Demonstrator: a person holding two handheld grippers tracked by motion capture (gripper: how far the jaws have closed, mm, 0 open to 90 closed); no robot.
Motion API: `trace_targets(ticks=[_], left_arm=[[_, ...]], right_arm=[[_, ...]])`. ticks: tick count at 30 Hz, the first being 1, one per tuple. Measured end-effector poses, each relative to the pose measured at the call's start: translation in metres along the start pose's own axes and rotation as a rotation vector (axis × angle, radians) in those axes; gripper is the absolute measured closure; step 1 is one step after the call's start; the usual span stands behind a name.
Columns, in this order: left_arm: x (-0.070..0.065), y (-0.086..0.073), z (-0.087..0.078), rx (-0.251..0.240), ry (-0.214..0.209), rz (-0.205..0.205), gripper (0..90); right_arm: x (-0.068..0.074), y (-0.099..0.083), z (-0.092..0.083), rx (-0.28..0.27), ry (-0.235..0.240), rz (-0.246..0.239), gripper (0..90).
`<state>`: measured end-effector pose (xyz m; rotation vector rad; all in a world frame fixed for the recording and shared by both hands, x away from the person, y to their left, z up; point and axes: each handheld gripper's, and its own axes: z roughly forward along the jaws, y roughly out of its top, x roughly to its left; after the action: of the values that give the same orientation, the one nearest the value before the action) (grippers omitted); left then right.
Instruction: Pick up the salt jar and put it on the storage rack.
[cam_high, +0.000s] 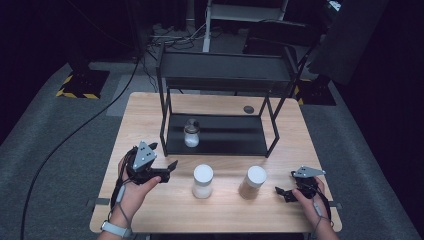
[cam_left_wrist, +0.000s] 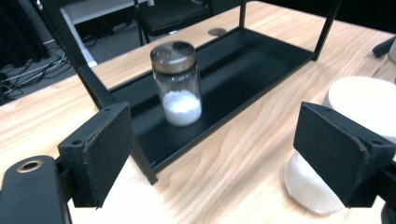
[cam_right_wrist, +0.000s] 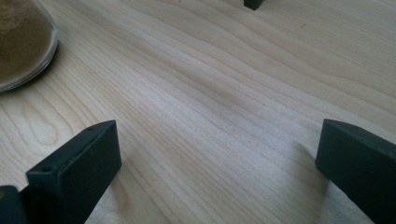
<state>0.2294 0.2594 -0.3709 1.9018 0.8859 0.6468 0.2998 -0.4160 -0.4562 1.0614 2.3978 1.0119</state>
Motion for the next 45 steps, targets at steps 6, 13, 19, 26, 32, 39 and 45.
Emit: trace_targets(ticks=[6,13,19,26,32,39,45], left_arm=[[-0.003,-0.013,-0.005,0.019,0.008,-0.006,11.6],[-0.004,-0.029,-0.006,0.045,0.014,-0.019,11.6],[-0.007,-0.039,-0.004,0.063,0.014,-0.028,11.6],[-0.007,-0.052,0.003,0.100,0.006,-0.055,11.6],[-0.007,-0.063,0.010,0.139,0.005,-0.070,11.6],[-0.007,-0.073,0.018,0.185,-0.002,-0.084,11.5],[-0.007,-0.078,0.026,0.224,-0.001,-0.109,11.5]], right_arm=[[0.000,0.000,0.000,0.000,0.000,0.000,0.1],[0.000,0.000,0.000,0.000,0.000,0.000,0.1],[0.000,0.000,0.000,0.000,0.000,0.000,0.1],[0.000,0.000,0.000,0.000,0.000,0.000,0.1],[0.000,0.000,0.000,0.000,0.000,0.000,0.1],[0.000,0.000,0.000,0.001,0.000,0.001,0.2],[0.000,0.000,0.000,0.001,0.000,0.001,0.1]])
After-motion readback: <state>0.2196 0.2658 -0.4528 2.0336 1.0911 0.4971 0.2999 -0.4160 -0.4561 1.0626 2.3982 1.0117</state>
